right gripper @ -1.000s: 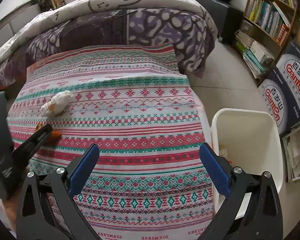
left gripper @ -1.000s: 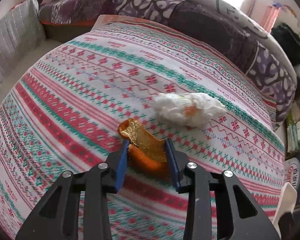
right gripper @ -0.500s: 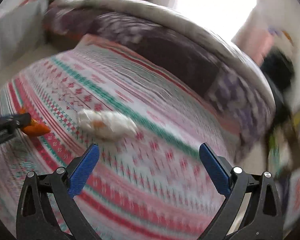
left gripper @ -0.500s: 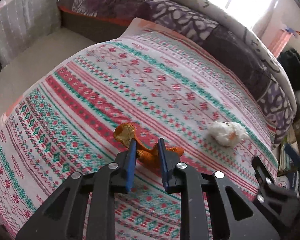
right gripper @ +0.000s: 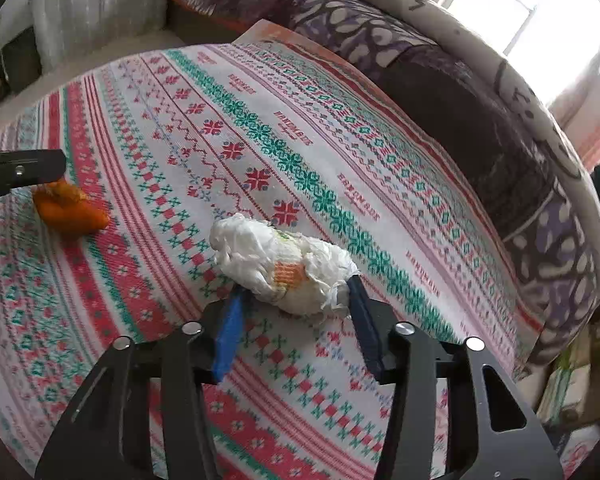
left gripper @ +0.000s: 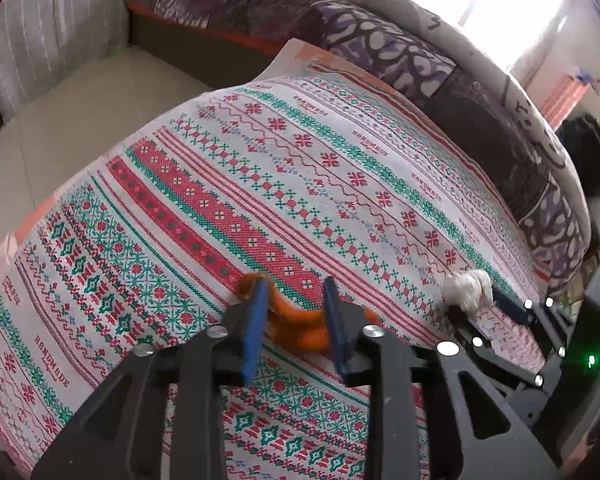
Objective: Collect trash
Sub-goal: 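Grasp the last white tissue with the right tool, then carry the tissue into the bin and open the right tool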
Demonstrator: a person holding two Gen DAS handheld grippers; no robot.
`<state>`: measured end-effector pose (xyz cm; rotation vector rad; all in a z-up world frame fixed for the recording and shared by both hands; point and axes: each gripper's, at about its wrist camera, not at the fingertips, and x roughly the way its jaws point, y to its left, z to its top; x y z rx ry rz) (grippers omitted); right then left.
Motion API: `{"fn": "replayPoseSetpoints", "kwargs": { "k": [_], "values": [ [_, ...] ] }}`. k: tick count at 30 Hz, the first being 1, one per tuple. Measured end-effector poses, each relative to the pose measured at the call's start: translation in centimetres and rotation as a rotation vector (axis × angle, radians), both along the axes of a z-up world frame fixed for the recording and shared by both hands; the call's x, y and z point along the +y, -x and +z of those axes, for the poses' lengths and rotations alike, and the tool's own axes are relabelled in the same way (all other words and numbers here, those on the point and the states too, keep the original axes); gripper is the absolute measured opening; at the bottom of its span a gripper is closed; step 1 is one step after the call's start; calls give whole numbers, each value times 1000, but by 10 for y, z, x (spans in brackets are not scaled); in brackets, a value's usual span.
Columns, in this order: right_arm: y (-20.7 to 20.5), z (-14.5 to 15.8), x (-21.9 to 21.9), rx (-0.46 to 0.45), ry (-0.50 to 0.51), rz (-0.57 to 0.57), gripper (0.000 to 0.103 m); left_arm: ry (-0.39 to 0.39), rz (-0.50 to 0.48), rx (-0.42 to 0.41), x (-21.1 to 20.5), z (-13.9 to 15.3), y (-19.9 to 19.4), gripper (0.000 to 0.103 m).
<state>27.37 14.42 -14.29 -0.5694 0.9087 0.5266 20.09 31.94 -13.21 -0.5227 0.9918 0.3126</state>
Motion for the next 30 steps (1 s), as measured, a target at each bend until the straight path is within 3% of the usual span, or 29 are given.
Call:
{"fn": "replayPoseSetpoints", "kwargs": {
  "k": [1, 8, 14, 17, 19, 24, 30],
  "values": [
    [1, 3, -5, 9, -26, -29, 43, 11, -3, -1, 1, 0, 0, 49],
    [19, 6, -41, 76, -143, -232, 41, -22, -82, 23, -16, -3, -7, 60],
    [39, 4, -70, 151, -190, -378, 42, -159, -181, 110, -35, -22, -13, 66],
    [54, 10, -81, 167, -212, -424, 42, -215, -159, 104, -37, -24, -9, 51],
    [62, 16, -86, 169, -231, -440, 42, -184, -144, 83, -33, -21, -4, 42],
    [89, 35, -100, 157, -273, -482, 42, -132, -103, 20, -23, 1, 15, 37],
    [117, 64, -112, 114, -335, -518, 42, -175, -87, -48, -28, 51, 43, 36]
  ]
}}
